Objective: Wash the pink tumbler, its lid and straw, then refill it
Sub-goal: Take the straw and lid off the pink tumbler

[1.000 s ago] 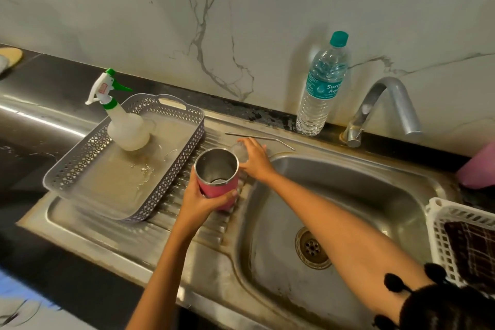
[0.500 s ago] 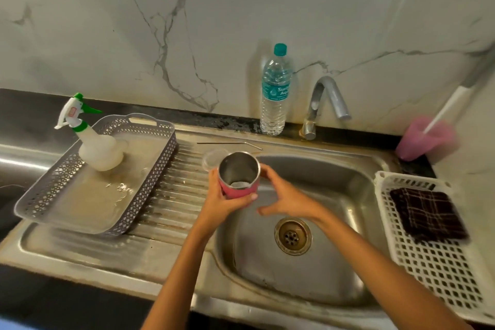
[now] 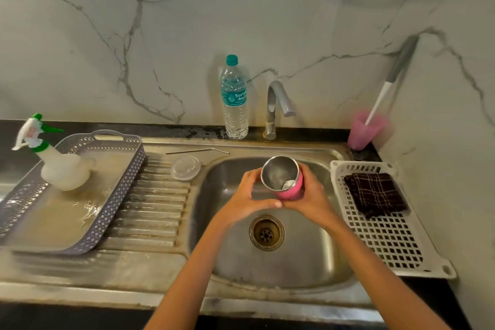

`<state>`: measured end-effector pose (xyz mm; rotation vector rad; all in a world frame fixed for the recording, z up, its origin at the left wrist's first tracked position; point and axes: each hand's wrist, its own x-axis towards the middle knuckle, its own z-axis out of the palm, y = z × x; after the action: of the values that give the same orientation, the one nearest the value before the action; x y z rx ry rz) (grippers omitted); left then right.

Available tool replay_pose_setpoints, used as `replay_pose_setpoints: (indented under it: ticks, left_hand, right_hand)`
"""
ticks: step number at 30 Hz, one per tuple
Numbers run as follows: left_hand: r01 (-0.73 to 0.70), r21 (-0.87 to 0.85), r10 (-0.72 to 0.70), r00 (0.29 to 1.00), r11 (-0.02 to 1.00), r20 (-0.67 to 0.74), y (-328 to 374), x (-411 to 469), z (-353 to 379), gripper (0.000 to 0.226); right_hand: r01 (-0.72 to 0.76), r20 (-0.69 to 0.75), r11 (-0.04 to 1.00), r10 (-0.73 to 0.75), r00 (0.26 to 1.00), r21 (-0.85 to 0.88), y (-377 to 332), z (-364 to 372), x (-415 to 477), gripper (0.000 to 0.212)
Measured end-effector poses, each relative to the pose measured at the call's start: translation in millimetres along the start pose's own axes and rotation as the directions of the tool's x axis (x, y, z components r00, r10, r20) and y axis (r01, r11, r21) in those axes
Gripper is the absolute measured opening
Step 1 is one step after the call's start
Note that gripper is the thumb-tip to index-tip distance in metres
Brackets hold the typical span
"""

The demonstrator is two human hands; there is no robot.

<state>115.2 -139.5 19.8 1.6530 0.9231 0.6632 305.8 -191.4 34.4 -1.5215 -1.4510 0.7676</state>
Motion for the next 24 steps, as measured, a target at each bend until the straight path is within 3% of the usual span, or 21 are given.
replay_pose_setpoints:
  ticks: [5, 10, 24]
  left_hand:
    - [0.111, 0.036, -0.099, 0.963, 0.993, -0.251, -23.1, -0.1, -16.4, 0.065]
    - [0.156, -0.004, -0.148, 0.93, 0.988, -0.337, -36.1, -0.7, -22.3, 0.058]
    - [0.155, 0.076, -0.117, 0.923, 0.985, -0.367, -27.7, 2.4, -32.5, 0.057]
  right_hand:
    - [0.024, -0.016, 0.966, -0.029, 0.999, -0.258, 9.1, -9.9, 17.8, 0.097]
    - [0.074, 0.015, 0.802, -0.08, 0.997, -0.593, 9.2, -10.7, 31.4, 0.094]
    - [0.216, 0.094, 0.572, -0.236, 0.967, -0.791, 3.2, -11.5, 57.0, 0.093]
